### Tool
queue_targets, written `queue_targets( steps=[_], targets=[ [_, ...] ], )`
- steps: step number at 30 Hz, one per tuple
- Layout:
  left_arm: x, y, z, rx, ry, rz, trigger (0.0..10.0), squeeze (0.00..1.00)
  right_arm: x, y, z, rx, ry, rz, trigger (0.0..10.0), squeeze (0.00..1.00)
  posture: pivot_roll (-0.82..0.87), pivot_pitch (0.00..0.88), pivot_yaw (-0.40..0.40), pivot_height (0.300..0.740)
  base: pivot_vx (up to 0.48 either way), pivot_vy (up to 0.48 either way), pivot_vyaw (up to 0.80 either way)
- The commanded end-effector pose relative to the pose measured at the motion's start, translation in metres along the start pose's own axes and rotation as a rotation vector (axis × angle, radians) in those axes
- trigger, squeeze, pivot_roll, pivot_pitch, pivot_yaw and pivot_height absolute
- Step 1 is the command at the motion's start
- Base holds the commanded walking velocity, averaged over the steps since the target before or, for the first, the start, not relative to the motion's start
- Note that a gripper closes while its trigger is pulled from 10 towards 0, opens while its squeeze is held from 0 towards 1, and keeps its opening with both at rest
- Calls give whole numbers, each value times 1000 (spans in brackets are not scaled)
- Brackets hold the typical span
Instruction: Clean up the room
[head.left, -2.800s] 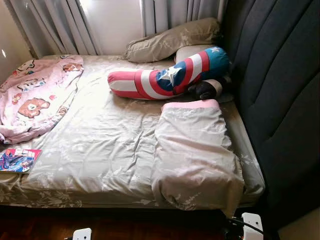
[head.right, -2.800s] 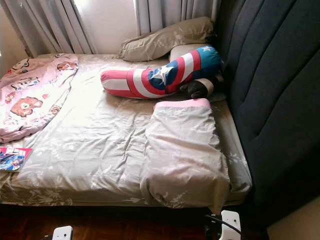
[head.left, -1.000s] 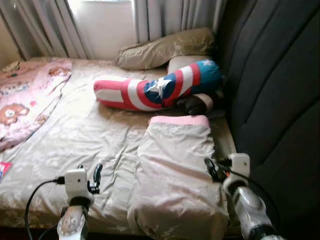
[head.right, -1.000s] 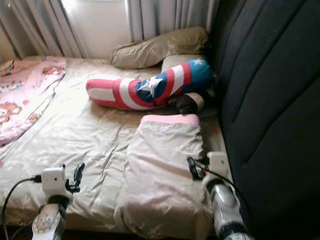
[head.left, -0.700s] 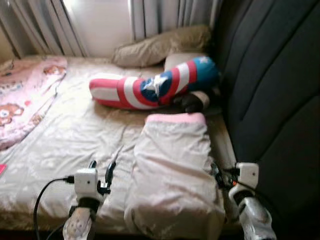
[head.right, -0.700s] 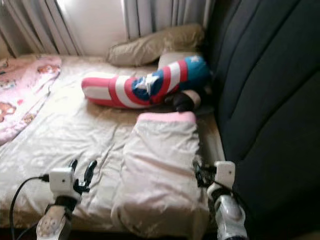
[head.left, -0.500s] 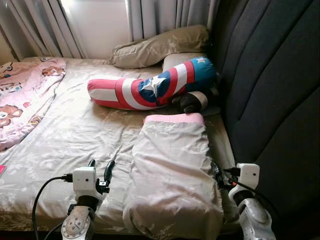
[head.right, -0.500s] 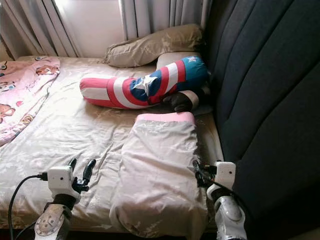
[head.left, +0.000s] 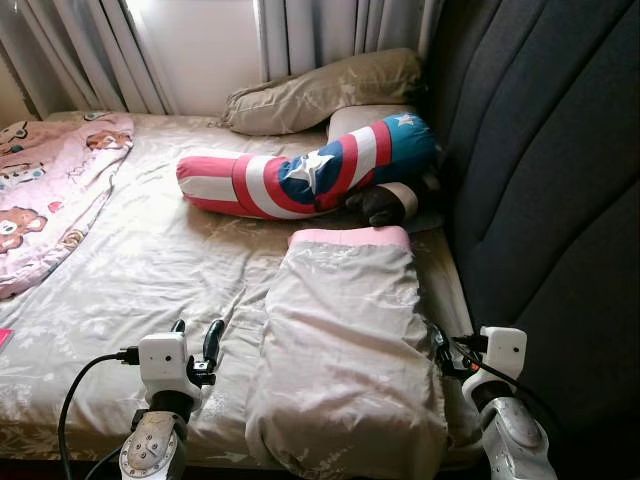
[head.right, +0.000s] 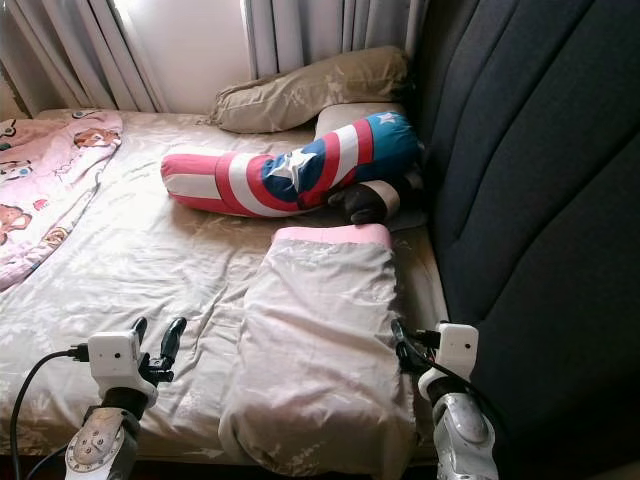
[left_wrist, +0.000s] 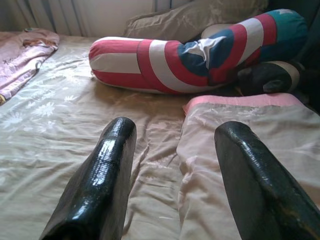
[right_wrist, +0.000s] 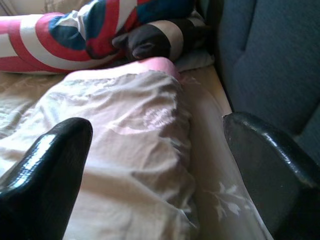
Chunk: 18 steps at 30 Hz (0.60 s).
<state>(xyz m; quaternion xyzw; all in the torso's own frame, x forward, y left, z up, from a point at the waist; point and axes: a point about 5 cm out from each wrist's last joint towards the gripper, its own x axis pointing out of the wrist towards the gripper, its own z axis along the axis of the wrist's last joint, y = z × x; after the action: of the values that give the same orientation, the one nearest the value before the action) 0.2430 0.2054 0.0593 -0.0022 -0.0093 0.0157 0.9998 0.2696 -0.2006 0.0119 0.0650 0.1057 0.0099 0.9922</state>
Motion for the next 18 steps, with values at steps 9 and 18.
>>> queue_targets(
  steps=[9,18],
  targets=[
    [-1,-3,4,-8,1,-9,10000,0,-3,-1,2,0,2,5,10000,0,49,0,-39,740,0,0,0],
    [2,-5,7,-16,-4,-19,10000,0,-5,-4,3,3,1,-9,10000,0,41,0,-36,740,0,0,0]
  ],
)
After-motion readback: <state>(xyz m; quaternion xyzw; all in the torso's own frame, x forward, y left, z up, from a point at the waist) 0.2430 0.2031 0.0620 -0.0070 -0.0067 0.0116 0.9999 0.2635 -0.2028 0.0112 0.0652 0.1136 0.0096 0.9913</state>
